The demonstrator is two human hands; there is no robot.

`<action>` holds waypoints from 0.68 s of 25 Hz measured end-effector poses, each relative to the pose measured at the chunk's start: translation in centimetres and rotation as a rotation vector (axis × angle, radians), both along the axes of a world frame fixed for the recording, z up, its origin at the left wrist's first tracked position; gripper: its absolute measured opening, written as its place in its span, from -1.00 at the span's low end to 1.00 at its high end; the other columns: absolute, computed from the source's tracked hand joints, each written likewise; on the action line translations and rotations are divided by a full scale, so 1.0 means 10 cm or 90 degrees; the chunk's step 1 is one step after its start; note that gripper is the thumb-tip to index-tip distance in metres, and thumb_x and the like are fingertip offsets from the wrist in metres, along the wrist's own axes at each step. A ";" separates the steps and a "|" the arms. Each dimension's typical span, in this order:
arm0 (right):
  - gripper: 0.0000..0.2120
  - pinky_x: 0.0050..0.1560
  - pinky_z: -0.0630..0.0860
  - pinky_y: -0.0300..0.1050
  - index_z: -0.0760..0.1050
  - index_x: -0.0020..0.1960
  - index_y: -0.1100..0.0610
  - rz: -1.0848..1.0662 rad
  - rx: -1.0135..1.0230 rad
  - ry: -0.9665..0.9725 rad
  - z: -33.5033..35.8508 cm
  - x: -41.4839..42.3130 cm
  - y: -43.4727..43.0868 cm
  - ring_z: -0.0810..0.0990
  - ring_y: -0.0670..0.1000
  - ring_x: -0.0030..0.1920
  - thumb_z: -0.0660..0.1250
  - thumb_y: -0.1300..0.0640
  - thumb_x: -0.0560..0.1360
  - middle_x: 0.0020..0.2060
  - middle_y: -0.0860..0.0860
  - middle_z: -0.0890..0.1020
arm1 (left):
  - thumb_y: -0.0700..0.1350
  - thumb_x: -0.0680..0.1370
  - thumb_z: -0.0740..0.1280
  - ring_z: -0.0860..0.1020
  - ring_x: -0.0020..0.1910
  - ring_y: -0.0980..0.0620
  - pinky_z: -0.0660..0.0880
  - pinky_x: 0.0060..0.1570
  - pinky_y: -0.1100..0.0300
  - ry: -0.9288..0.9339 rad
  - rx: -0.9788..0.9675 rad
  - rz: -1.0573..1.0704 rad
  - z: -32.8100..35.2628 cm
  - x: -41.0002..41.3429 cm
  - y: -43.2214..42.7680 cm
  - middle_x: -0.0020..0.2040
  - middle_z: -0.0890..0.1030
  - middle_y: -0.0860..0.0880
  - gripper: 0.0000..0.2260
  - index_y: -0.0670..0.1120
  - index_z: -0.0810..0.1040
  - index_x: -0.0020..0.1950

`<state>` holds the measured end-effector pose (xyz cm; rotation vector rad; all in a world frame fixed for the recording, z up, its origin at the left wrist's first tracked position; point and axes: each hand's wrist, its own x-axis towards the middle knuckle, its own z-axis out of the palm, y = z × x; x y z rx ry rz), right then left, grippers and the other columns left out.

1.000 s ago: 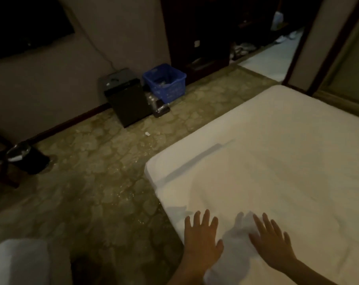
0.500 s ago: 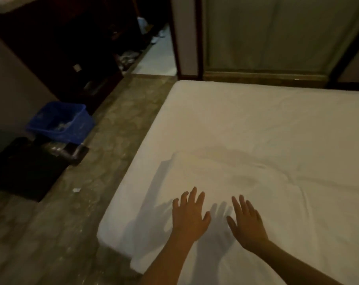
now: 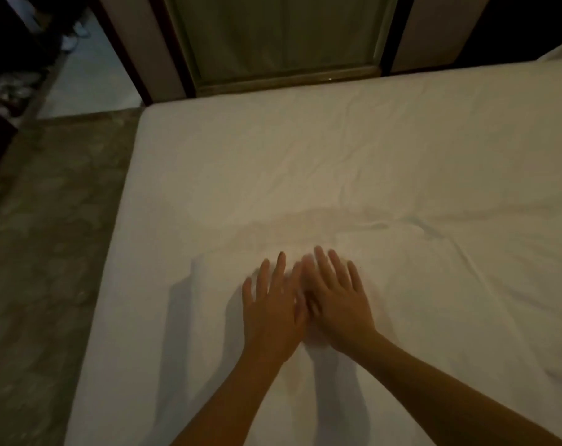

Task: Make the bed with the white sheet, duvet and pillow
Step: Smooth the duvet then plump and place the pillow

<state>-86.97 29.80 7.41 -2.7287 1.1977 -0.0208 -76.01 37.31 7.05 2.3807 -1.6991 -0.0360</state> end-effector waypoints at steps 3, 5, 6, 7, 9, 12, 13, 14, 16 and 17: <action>-0.38 0.44 -0.02 0.08 0.26 0.47 0.04 0.041 -0.040 0.043 -0.43 -0.01 -0.41 0.23 0.12 0.47 -0.03 -0.25 0.53 0.47 0.05 0.25 | 0.11 0.52 0.11 0.40 0.38 -0.13 0.21 0.35 -0.09 -0.053 0.010 -0.006 -0.47 0.31 -0.19 0.40 0.42 -0.10 -0.52 0.00 0.44 0.40; -0.31 0.44 -0.07 0.08 0.27 0.48 0.00 -0.013 -0.055 0.083 -0.56 -0.29 -0.73 0.19 0.08 0.49 -0.04 -0.35 0.48 0.47 0.04 0.27 | 0.25 0.54 0.04 0.31 0.44 -0.11 0.08 0.40 -0.09 -0.078 0.065 0.069 -0.64 0.55 -0.11 0.45 0.36 -0.07 -0.45 0.06 0.36 0.46; -0.29 0.45 -0.11 0.09 0.21 0.50 -0.02 -0.044 -0.068 0.108 -0.56 -0.46 -0.88 0.13 0.06 0.51 -0.07 -0.38 0.48 0.50 0.01 0.22 | 0.29 0.53 0.00 0.26 0.46 -0.09 0.03 0.42 -0.11 -0.091 0.090 0.099 -0.69 0.65 -0.04 0.47 0.33 -0.04 -0.43 0.09 0.32 0.48; -0.28 0.45 -0.18 0.11 0.12 0.52 -0.04 -0.077 -0.073 0.135 -0.52 -0.62 -1.00 0.05 0.05 0.53 -0.12 -0.39 0.48 0.53 -0.01 0.12 | 0.31 0.53 -0.03 0.24 0.48 -0.09 0.00 0.42 -0.15 -0.103 0.097 0.123 -0.72 0.72 0.01 0.48 0.31 -0.03 -0.42 0.10 0.30 0.48; -0.27 0.42 -0.29 0.15 -0.05 0.55 -0.04 -0.158 -0.078 0.165 -0.41 -0.76 -1.12 -0.07 0.11 0.54 -0.25 -0.36 0.48 0.55 0.00 -0.03 | 0.28 0.53 -0.02 0.24 0.47 -0.13 0.02 0.37 -0.28 -0.118 0.079 0.182 -0.64 0.68 -0.05 0.47 0.34 -0.04 -0.43 0.08 0.35 0.46; -0.33 0.42 -0.13 0.18 0.21 0.50 0.08 -0.145 -0.079 0.083 -0.31 -0.42 -0.91 0.16 0.21 0.49 -0.13 -0.22 0.51 0.50 0.13 0.19 | 0.18 0.50 0.06 0.33 0.41 -0.20 0.03 0.33 -0.30 -0.073 0.025 0.133 -0.47 0.20 -0.41 0.41 0.42 -0.07 -0.50 0.03 0.48 0.36; -0.37 0.42 -0.08 0.17 0.26 0.48 0.06 -0.096 -0.080 0.065 -0.35 -0.31 -0.83 0.20 0.21 0.47 -0.10 -0.21 0.52 0.48 0.12 0.25 | 0.16 0.51 0.08 0.34 0.41 -0.17 0.05 0.34 -0.26 -0.074 0.017 0.057 -0.50 0.01 -0.49 0.40 0.43 -0.06 -0.52 0.04 0.49 0.35; -0.38 0.44 -0.09 0.16 0.24 0.48 0.01 -0.045 -0.076 0.074 -0.41 -0.26 -0.79 0.18 0.18 0.49 -0.11 -0.23 0.53 0.49 0.10 0.23 | 0.17 0.52 0.09 0.36 0.41 -0.14 0.09 0.36 -0.22 -0.075 0.022 0.009 -0.54 -0.04 -0.54 0.40 0.43 -0.05 -0.53 0.05 0.48 0.35; -0.34 0.43 -0.14 0.19 0.18 0.50 -0.08 -0.038 -0.048 0.131 -0.50 -0.35 -0.91 0.08 0.13 0.52 -0.15 -0.34 0.49 0.52 0.03 0.15 | 0.24 0.53 0.07 0.37 0.40 -0.10 0.09 0.39 -0.13 -0.071 0.065 0.036 -0.69 0.18 -0.54 0.40 0.43 -0.04 -0.49 0.08 0.45 0.39; -0.32 0.41 -0.12 0.23 0.14 0.51 -0.12 -0.079 -0.037 0.152 -0.52 -0.47 -1.03 0.05 0.15 0.52 -0.14 -0.39 0.47 0.53 0.00 0.12 | 0.28 0.51 0.04 0.36 0.41 -0.10 0.06 0.40 -0.09 -0.080 0.089 0.073 -0.77 0.34 -0.47 0.40 0.44 -0.05 -0.46 0.09 0.43 0.40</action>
